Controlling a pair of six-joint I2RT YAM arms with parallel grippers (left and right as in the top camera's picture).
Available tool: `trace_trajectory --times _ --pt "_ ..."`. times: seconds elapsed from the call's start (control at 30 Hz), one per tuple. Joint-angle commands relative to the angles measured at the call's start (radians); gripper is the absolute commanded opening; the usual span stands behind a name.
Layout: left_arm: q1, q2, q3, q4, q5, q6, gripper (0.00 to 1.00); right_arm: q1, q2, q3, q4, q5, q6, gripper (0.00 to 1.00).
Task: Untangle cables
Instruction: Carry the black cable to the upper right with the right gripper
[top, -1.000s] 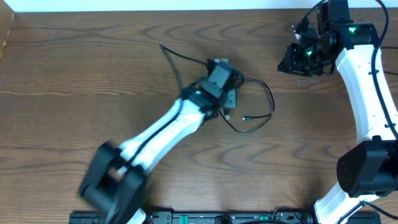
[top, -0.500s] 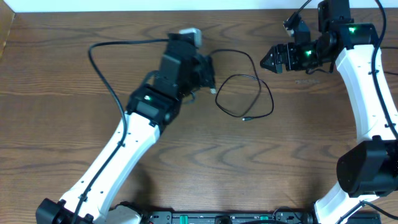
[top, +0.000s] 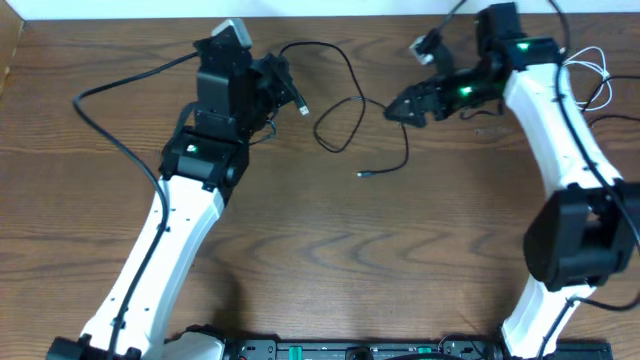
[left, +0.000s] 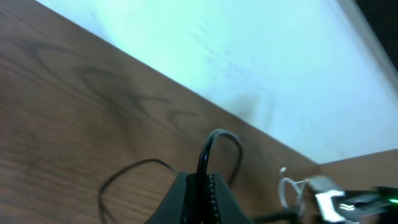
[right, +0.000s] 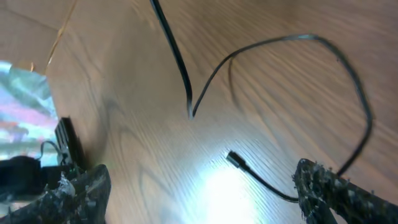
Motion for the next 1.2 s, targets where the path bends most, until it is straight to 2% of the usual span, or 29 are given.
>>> trace_trajectory --times 0.0,0.17,0.2,0.23,0.3,0.33,0.37,0.4,0.53,0.73,0.8,0.83,0.93,1.03,1.17 --pt "0.011 -0.051 0.005 0.014 0.072 -0.045 0.07 0.052 0.035 -0.003 0.072 -0.052 -0.032 0.90" --pt "0.011 -0.077 0.005 0.017 0.154 -0.072 0.07 0.137 0.078 -0.003 0.257 -0.047 0.026 0.87" --pt "0.011 -0.083 0.005 0.017 0.161 -0.076 0.07 0.153 0.087 -0.003 0.297 -0.035 0.053 0.83" --pt "0.011 -0.092 0.005 0.018 0.160 -0.076 0.08 0.179 0.109 -0.003 0.386 0.029 0.193 0.73" --pt "0.014 -0.100 0.005 0.021 0.160 -0.081 0.07 0.202 0.135 -0.003 0.453 0.095 0.312 0.62" --pt "0.023 -0.106 0.005 0.020 0.159 -0.086 0.07 0.219 0.157 -0.003 0.485 0.123 0.361 0.29" --pt "0.031 -0.107 0.005 0.020 0.158 -0.086 0.07 0.221 0.161 -0.003 0.484 0.125 0.372 0.11" --pt "0.041 -0.108 0.005 0.018 0.158 -0.086 0.07 0.223 0.161 -0.003 0.476 0.128 0.397 0.01" --pt "0.106 -0.106 0.005 -0.042 0.156 -0.084 0.07 0.207 0.129 -0.002 0.435 0.163 0.440 0.01" --pt "0.156 -0.097 0.005 -0.184 0.090 -0.069 0.08 0.129 -0.030 -0.002 0.303 0.274 0.527 0.01" --pt "0.155 -0.095 0.005 -0.232 0.074 -0.050 0.08 0.084 -0.134 -0.001 0.250 0.328 0.577 0.01" --pt "0.155 -0.092 0.005 -0.249 0.074 -0.040 0.14 0.064 -0.178 0.000 0.234 0.353 0.577 0.01" --pt "0.154 -0.090 0.005 -0.286 0.079 -0.040 0.45 0.006 -0.326 0.003 0.197 0.549 0.599 0.01" --pt "0.147 -0.090 0.005 -0.312 0.079 -0.039 0.55 -0.032 -0.426 0.003 0.183 0.701 0.602 0.01" --pt "0.135 -0.089 0.005 -0.327 0.078 0.010 0.56 -0.165 -0.572 0.004 0.192 0.816 0.602 0.01"
